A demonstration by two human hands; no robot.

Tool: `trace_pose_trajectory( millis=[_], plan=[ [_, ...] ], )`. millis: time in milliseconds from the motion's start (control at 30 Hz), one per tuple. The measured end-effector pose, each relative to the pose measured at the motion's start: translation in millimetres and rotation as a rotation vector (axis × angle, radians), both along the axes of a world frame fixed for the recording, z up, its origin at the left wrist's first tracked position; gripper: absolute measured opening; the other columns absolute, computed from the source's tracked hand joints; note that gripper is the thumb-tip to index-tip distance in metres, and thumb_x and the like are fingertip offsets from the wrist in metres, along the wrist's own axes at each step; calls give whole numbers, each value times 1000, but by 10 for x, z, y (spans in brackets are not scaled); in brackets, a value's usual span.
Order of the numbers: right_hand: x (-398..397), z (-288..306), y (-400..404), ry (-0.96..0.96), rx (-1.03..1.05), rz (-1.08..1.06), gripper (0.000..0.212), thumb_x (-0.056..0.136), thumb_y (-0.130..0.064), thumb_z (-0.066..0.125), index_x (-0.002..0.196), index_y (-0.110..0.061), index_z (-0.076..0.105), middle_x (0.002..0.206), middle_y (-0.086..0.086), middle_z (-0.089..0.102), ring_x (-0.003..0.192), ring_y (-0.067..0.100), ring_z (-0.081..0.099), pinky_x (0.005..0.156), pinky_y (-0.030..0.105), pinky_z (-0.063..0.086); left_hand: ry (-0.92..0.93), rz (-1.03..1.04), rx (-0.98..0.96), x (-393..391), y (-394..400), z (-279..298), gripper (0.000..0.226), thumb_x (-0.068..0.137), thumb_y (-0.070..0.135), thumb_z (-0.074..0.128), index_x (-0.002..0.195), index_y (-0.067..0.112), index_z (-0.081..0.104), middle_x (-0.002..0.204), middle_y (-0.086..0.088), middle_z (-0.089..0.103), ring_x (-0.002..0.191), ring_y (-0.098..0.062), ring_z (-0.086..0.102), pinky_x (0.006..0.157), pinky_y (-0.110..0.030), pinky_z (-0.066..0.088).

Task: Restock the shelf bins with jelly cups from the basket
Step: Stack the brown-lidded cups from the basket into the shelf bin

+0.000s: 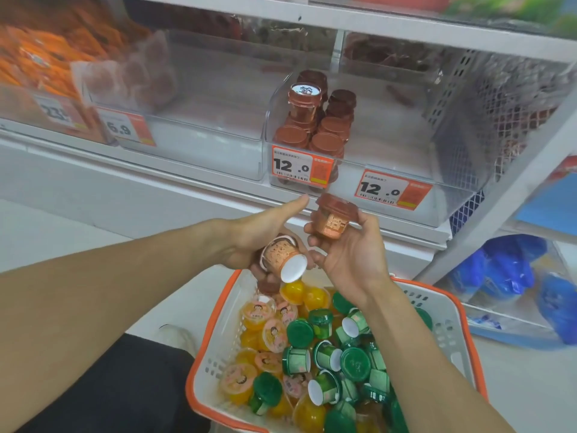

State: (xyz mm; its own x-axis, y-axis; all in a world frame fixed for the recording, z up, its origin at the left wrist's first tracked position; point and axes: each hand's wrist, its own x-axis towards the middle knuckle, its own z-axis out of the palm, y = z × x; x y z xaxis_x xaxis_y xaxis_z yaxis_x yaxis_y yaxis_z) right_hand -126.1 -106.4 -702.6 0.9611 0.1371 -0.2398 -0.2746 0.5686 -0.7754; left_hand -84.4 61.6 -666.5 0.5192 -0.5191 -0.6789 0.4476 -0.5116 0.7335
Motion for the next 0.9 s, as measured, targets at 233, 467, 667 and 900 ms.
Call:
trace_pose_trajectory(
  millis=[233, 467, 667, 900],
  plan=[
    [-31, 57, 139, 171, -239, -235, 25, 100, -25, 52, 85, -11, 66, 65, 1, 68, 66, 17, 62, 71, 35, 50, 146, 143, -162, -134, -243, -189, 79, 76, 87, 43, 70, 11, 64, 62, -12, 51, 49, -24, 48, 49, -26, 17],
    [67, 110, -77, 34, -654, -212, 44, 101, -51, 43, 94, -16, 69, 83, 0, 75, 74, 17, 67, 67, 33, 49, 36, 325, -118, -79, -302, -118, 78, 82, 85, 40, 96, 14, 68, 70, -10, 56, 50, -25, 49, 41, -18, 21],
    [57, 320, -218, 68, -546, -56, 25, 98, -26, 59, 108, -5, 69, 96, 12, 74, 81, 27, 70, 63, 30, 49, -81, 364, -92, 4, -227, 40, 66, 86, 75, 44, 92, 13, 65, 69, -9, 56, 47, -22, 48, 38, -16, 25],
    [56, 391, -106, 143, -502, -52, 28, 100, -27, 56, 109, -3, 68, 93, 16, 73, 65, 22, 67, 55, 28, 50, -220, 325, -71, 88, -66, 99, 51, 84, 58, 60, 104, 12, 67, 86, -13, 63, 49, -21, 50, 40, -19, 26]
  ],
)
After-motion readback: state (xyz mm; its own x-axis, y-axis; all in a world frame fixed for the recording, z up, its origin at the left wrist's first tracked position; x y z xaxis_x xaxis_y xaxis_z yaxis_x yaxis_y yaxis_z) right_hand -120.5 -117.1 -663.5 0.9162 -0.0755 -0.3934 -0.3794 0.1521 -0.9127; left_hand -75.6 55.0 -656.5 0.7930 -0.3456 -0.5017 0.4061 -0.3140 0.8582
